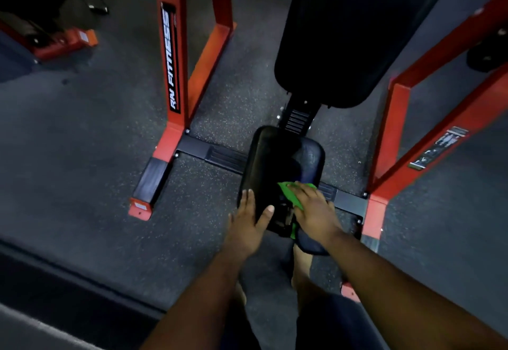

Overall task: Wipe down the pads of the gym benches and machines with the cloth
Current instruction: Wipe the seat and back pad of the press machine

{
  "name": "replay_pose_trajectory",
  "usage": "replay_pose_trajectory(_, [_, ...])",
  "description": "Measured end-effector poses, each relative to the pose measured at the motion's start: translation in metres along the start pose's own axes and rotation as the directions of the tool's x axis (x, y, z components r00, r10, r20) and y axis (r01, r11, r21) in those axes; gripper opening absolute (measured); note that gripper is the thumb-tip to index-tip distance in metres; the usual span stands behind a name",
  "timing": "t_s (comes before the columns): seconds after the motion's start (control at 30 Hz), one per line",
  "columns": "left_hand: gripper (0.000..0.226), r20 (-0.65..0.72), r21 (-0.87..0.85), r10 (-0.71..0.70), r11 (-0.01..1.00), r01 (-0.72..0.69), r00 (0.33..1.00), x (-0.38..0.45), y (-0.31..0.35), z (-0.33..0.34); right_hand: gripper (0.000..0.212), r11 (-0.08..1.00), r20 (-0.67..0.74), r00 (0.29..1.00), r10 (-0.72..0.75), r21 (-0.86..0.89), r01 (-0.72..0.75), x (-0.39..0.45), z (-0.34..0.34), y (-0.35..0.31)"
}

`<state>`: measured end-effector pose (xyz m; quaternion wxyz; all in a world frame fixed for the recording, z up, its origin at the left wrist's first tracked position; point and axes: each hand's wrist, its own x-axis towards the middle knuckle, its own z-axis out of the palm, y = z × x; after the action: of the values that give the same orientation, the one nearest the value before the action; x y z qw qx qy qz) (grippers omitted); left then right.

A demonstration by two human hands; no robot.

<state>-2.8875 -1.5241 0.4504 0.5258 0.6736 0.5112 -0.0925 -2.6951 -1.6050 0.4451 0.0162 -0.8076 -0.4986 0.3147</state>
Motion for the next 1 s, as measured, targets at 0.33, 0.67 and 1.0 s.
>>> replay_pose_trajectory(0.33, [0.02,0.107,-0.635,0.11,0.772,-0.017,0.988,-0.058,0.114,-0.096,0.096,0.978,-0.321,0.944,-0.079,0.16,0.136,-0.078,-0.1,-0.092])
replay_pose_trajectory(0.67, [0.03,0.071,-0.588,0.296,0.784,-0.2,0.953,-0.052,0.229,-0.169,0.067,0.285,-0.26,0.871,0.417,0.947,0.146,-0.074,-0.202,-0.1])
replay_pose_trajectory(1.0, [0.03,-0.099,-0.122,0.586,0.795,-0.595,0.804,-0.02,0.316,-0.238,0.037,0.345,-0.516,0.709,0.48,0.855,0.388,-0.038,-0.296,-0.118])
